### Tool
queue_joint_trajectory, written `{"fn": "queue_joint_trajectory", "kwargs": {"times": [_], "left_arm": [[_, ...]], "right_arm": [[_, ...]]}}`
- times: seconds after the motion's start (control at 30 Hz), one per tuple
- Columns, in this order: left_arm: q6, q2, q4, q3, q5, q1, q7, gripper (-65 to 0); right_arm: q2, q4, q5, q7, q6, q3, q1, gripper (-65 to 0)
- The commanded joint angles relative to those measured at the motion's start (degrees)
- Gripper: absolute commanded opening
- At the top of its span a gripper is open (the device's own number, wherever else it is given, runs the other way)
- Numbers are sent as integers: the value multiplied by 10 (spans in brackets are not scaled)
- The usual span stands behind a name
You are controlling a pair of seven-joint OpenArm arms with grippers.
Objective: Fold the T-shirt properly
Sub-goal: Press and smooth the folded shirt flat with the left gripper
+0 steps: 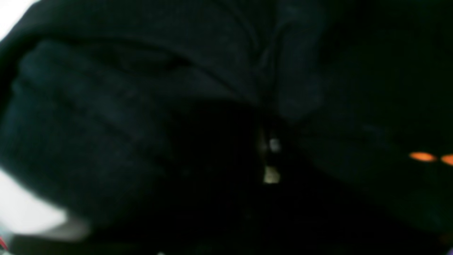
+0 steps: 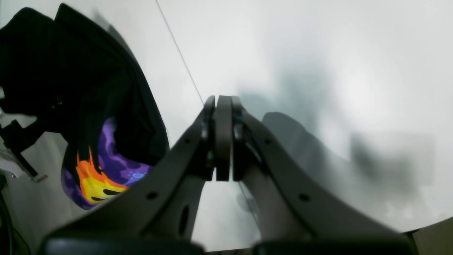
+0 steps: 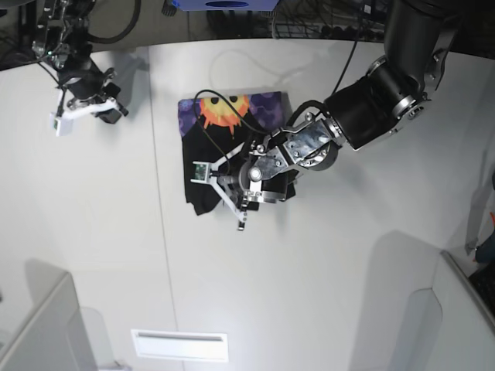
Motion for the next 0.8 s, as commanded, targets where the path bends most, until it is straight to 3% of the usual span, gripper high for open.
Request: {"fn": "queue_joint_trajectory", "kwargs": {"times": [0.0, 0.1, 0.2, 0.37, 0.53, 0.6, 0.67, 0.7, 0.77], "left_arm": [[-17, -4, 7, 4, -6, -1, 17, -286], [-17, -7, 39, 3, -6, -11, 17, -140], [-17, -7, 52, 3, -6, -26, 17, -56], [-17, -7, 68, -9, -8, -66, 18, -39], [-17, -7, 102, -119, -12, -74, 19, -41], [-17, -7, 135, -160, -13, -71, 47, -43], [-17, -8, 179, -200, -28, -52, 99, -91], [-17, -12, 211, -223, -43, -38, 126, -160], [-17, -41, 273, -271, -66, 4, 161, -369]], "right_arm": [[6, 10, 4, 5, 4, 3, 0, -650], [6, 10, 4, 5, 4, 0, 0, -650], [5, 10, 4, 4, 4, -1, 0, -650], [5, 10, 4, 4, 4, -1, -1, -650], [5, 10, 4, 4, 4, -2, -1, -650], [5, 10, 4, 4, 4, -2, -2, -650], [6, 12, 3, 4, 4, -2, -10, -650], [8, 15, 3, 4, 4, -2, -13, -650], [10, 23, 3, 4, 4, 0, -24, -650]]}}
